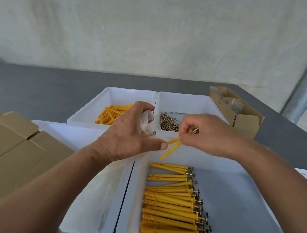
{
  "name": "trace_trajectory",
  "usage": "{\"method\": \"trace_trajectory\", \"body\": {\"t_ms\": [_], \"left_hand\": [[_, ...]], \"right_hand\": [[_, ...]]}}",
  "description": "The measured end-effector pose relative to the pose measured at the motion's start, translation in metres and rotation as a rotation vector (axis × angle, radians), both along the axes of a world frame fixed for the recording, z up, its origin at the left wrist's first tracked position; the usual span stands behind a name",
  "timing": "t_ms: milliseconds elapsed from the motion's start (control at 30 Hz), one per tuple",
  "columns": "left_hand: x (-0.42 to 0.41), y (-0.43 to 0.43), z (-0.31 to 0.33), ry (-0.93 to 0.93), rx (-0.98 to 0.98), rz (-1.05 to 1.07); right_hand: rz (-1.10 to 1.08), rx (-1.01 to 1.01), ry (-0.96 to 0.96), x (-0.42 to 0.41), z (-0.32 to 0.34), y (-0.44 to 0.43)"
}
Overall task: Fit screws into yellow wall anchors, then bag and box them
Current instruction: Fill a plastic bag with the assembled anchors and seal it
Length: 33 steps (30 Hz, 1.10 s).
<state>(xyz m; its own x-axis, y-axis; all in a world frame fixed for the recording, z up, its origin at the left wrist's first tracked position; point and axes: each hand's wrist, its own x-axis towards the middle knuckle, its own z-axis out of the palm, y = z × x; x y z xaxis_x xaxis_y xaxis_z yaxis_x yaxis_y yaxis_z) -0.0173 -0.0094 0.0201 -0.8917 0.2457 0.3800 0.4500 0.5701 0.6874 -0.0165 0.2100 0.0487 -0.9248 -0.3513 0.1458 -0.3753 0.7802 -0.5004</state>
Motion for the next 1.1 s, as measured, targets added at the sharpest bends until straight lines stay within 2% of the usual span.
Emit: {"method": "trace_trajectory", "body": {"t_ms": [233, 333, 400, 567, 800, 967, 1100], "left_hand": [[-0.001, 0.0, 0.0, 0.002, -0.004, 0.005], [0.0, 0.0, 0.0, 0.008, -0.02, 0.01], [0.0, 0.0, 0.001, 0.012, -0.031, 0.008], [0.002, 0.002, 0.002, 0.047, -0.062, 0.028], [0.003, 0.003, 0.001, 0.061, -0.068, 0.012], [0.003, 0.004, 0.001, 0.075, -0.075, -0.018], [0.003, 0.005, 0.001, 0.062, -0.049, -0.008]], "right_hand": [[-0.103, -0.332, 0.289, 0.003, 0.014, 0.009], [-0.094, -0.441, 0.33, 0.003, 0.011, 0.001], [-0.055, -0.467, 0.301, 0.004, 0.006, -0.005], [-0.044, -0.386, 0.318, 0.004, -0.005, -0.018], [-0.024, -0.445, 0.198, 0.002, -0.017, -0.035], [0.01, -0.416, 0.091, 0.005, -0.022, -0.046], [0.007, -0.552, -0.102, 0.006, -0.014, -0.041]]}}
